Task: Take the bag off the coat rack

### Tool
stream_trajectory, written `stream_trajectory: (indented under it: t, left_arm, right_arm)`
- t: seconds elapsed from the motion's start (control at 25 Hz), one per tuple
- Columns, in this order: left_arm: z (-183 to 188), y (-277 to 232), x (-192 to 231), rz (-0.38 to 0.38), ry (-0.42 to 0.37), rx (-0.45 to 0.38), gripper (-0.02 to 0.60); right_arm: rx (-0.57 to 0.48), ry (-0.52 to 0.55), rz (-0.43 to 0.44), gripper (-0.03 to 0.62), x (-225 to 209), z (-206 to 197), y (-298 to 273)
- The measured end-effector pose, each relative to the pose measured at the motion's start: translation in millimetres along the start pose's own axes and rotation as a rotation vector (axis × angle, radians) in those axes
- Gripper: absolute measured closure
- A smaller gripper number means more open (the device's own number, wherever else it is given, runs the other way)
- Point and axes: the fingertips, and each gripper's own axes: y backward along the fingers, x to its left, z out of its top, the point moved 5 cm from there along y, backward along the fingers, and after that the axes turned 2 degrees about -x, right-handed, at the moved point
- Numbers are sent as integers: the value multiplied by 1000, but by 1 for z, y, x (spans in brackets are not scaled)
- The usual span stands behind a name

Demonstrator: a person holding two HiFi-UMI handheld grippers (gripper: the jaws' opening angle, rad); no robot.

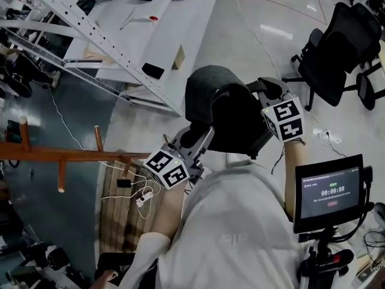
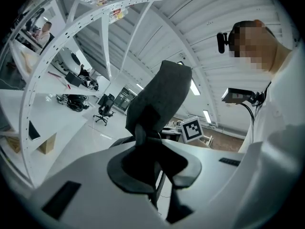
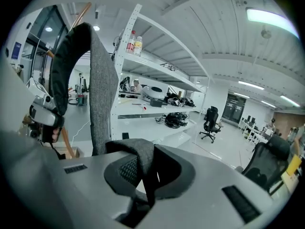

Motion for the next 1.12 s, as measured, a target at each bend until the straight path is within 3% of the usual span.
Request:
stream_trajectory:
  t: [0.36,1.12]
  left_arm:
    - [-2,-9,2,1,-2,34,532]
    - [2,-10,-4,-13,6,22,554]
  right_arm:
    - [5,-52,-17,559,-1,-15,3]
    - [-2,-63,-34,559,-6,-15,2]
